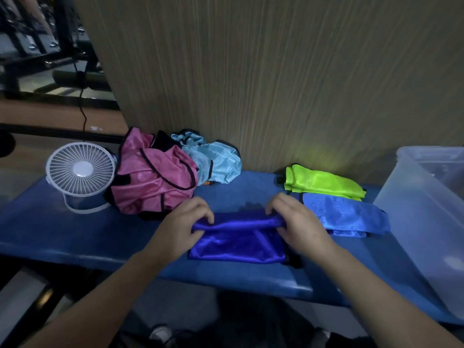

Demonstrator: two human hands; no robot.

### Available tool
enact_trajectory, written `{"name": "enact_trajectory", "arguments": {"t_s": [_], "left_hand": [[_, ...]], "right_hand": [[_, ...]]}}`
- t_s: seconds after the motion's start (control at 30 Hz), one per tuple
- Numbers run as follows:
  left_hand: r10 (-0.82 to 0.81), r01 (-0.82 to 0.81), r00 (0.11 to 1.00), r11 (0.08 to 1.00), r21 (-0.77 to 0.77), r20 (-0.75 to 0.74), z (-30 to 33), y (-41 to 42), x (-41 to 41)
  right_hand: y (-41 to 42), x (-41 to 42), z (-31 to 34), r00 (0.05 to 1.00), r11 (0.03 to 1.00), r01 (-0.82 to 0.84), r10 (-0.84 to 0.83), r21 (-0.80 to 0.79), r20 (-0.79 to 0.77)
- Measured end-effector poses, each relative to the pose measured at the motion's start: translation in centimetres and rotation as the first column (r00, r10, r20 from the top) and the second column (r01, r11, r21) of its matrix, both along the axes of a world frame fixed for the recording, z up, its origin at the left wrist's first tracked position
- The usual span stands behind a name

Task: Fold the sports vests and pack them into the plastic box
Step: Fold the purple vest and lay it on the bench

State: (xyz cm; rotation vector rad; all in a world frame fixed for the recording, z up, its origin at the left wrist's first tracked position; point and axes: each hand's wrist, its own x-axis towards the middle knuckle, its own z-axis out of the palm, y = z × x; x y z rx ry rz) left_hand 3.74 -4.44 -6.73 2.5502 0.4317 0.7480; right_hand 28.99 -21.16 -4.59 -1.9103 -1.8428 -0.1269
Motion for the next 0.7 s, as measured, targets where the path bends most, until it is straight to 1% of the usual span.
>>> {"name": "enact_trajectory", "arguments": {"t_s": [0.07, 0.17, 0.27, 0.37, 0.47, 0.53, 0.6, 0.7], "left_hand": [[-0.015, 0.021, 0.998, 0.996, 0.09, -0.064, -0.3, -1.3, -0.8], [-0.065, 0.09, 0.987, 0.982, 0.167, -0.147, -0.9, -2.6, -2.0], [-0.138, 0.162, 0.975, 0.977, 0.135, -0.176, -0.8, -3.3, -3.0], [-0.182, 0.207, 0.964, 0.971, 0.117, -0.193, -0.6, -3.7, -3.5], [-0.173, 0.22, 0.955, 0.959, 0.181, -0.241, -1.0, -3.8, -3.7], [-0.16, 0.222, 0.954, 0.944, 0.244, -0.252, -1.3, -3.8, -3.5], [-0.135, 0.192, 0.966, 0.945, 0.266, -0.219, -1.5, -4.0, -3.3], [-0.054, 0.084, 0.992, 0.958, 0.275, -0.114, -1.5, -4.7, -2.5]], "right_hand": [[-1.4, -1.1, -0.1, 0.986, 0.998, -0.063, 0.06, 0.012, 0.153], [-3.4, -2.2, -0.5, 0.955, 0.994, -0.107, 0.112, -0.031, 0.276], [-5.2, -2.5, -0.9, 0.95, 0.991, -0.097, 0.119, -0.091, 0.289], [-6.6, -2.7, -0.9, 0.962, 0.979, -0.097, 0.139, -0.181, 0.236], [-7.6, -2.7, -0.9, 0.966, 0.962, -0.135, 0.181, -0.237, 0.185], [-7.9, -2.6, -1.2, 0.951, 0.956, -0.135, 0.199, -0.259, 0.237], [-7.7, -2.6, -1.6, 0.939, 0.963, -0.111, 0.183, -0.246, 0.29], [-6.8, -3.4, -1.8, 0.948, 0.99, -0.055, 0.093, -0.128, 0.305]]}}
